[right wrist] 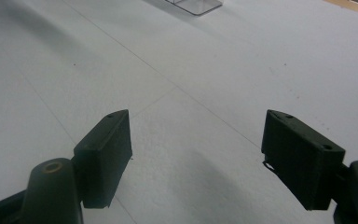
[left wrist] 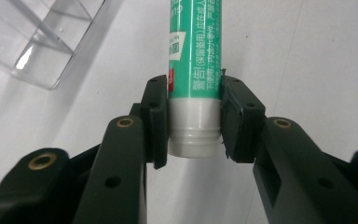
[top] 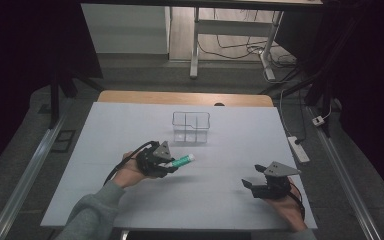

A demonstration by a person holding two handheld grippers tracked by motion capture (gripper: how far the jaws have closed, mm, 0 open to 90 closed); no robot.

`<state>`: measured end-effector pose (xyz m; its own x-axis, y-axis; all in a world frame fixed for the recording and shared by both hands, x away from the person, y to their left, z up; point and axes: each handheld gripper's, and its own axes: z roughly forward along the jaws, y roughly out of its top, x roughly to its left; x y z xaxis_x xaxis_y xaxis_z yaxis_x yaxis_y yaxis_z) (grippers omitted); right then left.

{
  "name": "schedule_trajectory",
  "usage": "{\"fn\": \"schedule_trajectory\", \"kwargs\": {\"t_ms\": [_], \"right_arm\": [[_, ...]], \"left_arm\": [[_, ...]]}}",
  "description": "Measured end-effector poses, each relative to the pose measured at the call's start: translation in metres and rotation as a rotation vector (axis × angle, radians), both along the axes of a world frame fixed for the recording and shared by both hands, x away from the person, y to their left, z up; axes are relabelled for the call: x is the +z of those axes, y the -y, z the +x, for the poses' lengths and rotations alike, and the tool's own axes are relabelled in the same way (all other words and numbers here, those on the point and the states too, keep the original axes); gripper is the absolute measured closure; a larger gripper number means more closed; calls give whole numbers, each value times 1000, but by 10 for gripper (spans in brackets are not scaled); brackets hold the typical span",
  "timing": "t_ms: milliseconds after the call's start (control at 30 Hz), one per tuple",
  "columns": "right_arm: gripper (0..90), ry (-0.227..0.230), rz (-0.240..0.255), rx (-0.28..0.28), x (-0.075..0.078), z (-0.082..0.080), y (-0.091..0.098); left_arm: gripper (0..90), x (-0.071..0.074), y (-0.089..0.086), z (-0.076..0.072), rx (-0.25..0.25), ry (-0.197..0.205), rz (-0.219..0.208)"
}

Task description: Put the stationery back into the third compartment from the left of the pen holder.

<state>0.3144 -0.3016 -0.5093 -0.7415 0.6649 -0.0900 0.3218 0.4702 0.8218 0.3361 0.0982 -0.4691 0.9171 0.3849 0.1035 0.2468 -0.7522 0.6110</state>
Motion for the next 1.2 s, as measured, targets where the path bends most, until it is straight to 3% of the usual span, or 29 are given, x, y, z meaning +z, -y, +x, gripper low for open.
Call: {"fn": "schedule_trajectory", "kwargs": {"t_ms": [267,567,1200], "right_arm": [[243,-12,11,10,3,3,-9],[250,10,9,53,10,2,-27],[253,21,-21,97,16,6,-52]], "left_arm": [[646,-2,15,4,-9,10,17],[646,-3,23,7,-12,3,26],[647,-4,49,7,-63,16,64]]}}
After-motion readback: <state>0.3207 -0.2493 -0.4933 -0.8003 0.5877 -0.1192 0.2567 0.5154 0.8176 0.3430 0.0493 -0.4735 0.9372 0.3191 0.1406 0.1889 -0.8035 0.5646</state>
